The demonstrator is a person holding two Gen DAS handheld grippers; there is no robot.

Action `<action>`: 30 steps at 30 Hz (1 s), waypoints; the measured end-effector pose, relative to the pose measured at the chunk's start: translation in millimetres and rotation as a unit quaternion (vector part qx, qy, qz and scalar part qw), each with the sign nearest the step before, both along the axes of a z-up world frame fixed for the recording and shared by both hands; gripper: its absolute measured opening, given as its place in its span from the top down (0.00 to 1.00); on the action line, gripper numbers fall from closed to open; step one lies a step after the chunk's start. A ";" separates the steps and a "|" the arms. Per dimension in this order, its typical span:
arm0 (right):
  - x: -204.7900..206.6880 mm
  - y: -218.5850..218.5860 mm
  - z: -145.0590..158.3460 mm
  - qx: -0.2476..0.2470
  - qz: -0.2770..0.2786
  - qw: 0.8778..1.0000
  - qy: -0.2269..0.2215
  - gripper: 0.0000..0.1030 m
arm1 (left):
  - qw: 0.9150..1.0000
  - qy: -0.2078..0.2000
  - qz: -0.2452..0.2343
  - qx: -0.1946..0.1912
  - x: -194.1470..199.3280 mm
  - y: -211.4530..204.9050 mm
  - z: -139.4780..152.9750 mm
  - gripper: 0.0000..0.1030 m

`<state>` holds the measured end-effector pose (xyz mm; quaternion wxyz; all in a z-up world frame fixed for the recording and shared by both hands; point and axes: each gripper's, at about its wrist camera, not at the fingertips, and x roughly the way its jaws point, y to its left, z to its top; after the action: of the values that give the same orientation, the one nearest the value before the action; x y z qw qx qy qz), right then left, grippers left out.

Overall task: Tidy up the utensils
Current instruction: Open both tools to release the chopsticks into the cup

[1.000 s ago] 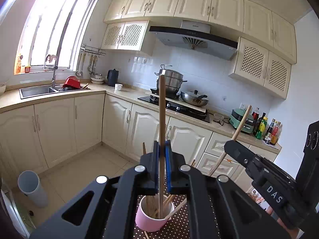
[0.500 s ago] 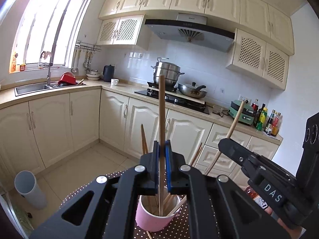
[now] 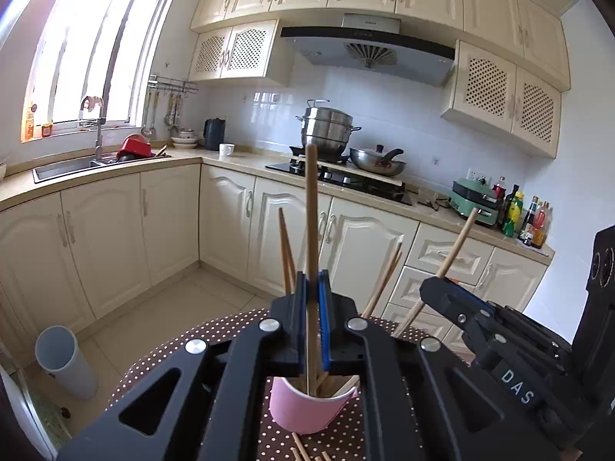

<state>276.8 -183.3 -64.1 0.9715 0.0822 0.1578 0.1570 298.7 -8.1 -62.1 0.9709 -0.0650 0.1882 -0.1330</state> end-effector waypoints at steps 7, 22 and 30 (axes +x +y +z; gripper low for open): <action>3.6 -0.2 -14.5 -0.002 -0.003 1.000 0.016 0.94 | 1.000 0.015 -0.003 0.012 0.3 0.4 -9.6 0.93; -5.2 -4.3 -11.9 0.004 -0.007 1.000 0.026 0.93 | 0.998 -0.010 0.027 0.052 -24.4 0.1 -4.4 0.49; -26.0 -7.4 -2.7 0.006 -0.014 1.000 0.012 0.84 | 0.996 -0.052 0.055 0.052 -60.5 7.7 8.5 0.28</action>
<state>250.9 -190.7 -66.8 0.9711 0.0921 0.1675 0.1431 238.2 -0.3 -53.6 0.9873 -0.0176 0.1405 -0.0722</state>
